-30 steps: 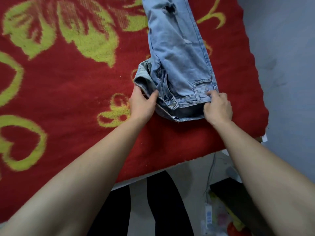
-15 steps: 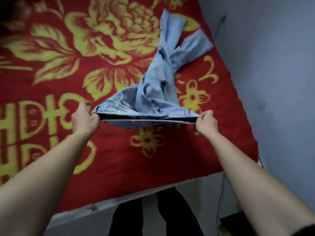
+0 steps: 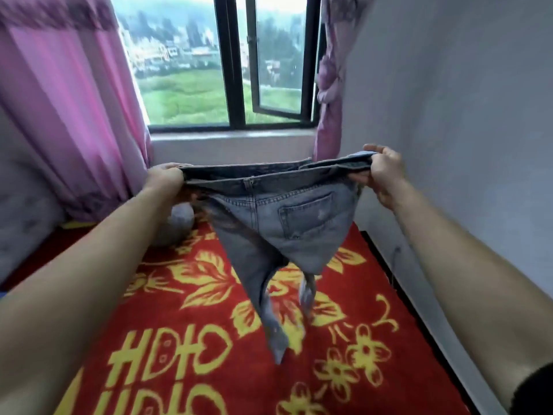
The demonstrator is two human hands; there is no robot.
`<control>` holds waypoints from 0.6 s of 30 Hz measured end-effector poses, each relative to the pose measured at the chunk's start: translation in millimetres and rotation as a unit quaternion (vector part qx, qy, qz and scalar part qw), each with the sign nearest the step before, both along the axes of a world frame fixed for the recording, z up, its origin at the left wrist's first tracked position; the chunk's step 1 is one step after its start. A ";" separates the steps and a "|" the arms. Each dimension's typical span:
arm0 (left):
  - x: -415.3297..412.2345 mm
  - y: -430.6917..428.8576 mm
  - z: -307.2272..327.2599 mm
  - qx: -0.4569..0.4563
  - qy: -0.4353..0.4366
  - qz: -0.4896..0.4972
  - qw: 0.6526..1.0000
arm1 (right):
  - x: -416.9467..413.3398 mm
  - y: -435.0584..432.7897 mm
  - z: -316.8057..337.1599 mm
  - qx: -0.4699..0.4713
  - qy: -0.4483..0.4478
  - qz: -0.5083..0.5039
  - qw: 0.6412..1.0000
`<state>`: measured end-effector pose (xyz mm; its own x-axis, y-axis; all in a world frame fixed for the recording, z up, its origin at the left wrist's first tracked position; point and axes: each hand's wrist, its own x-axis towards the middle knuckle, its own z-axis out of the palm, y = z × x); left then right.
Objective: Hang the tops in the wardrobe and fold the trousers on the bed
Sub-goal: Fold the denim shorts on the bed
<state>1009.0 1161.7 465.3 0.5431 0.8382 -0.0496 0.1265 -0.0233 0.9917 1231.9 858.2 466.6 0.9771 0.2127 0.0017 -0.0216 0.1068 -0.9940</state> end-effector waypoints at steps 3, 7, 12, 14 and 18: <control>-4.9 9.4 77.1 0.012 -0.135 0.012 0.991 | -10.2 5.8 77.5 0.083 -0.081 0.009 0.993; -22.3 6.4 114.3 0.055 -0.203 -0.052 0.976 | -23.3 6.0 107.0 0.112 -0.139 -0.012 0.984; -49.6 -5.2 22.6 0.308 0.020 -0.034 0.951 | -38.0 -10.8 -1.7 -0.172 -0.181 0.020 0.968; -66.4 -16.0 -44.0 0.370 0.142 -0.020 0.918 | -59.1 -19.2 -69.9 -0.372 -0.198 0.031 0.906; -123.4 -51.6 -176.6 0.273 0.366 -0.058 0.888 | -127.6 -42.4 -199.9 -0.573 -0.133 0.079 0.805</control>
<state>885.6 1110.1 288.7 0.6171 0.7864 -0.0281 0.6976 -0.5302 0.4819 1104.2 815.8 266.6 0.9349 0.3459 -0.0791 0.2857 -0.8661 -0.4102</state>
